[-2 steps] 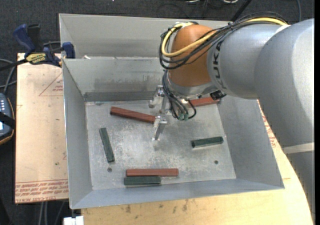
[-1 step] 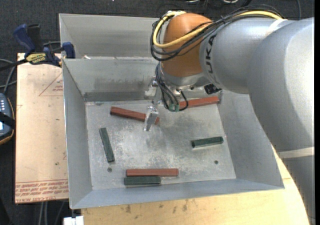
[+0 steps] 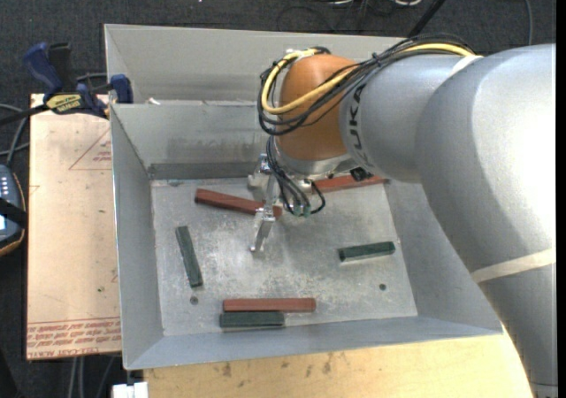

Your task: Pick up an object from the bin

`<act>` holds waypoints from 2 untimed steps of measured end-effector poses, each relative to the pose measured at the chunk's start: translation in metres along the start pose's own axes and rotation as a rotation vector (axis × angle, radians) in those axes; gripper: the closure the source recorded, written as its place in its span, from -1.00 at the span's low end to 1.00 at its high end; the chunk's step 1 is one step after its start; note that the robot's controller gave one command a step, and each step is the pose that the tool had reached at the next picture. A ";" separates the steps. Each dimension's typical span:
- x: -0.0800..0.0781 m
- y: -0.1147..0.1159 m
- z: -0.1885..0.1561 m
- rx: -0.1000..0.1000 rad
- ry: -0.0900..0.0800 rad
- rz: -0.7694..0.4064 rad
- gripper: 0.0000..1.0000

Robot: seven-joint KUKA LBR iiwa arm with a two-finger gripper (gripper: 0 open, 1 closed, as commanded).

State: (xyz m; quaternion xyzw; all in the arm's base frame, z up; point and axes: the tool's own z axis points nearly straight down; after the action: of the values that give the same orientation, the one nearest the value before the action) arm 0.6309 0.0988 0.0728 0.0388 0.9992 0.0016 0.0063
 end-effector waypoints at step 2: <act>0.000 -0.005 -0.006 -0.004 -0.009 0.105 1.00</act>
Offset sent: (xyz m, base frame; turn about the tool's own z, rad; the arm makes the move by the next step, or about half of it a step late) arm 0.0000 0.0000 0.0000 0.0000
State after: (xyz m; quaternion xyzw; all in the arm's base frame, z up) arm 0.6301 0.0943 0.0792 0.0912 0.9958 0.0037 0.0106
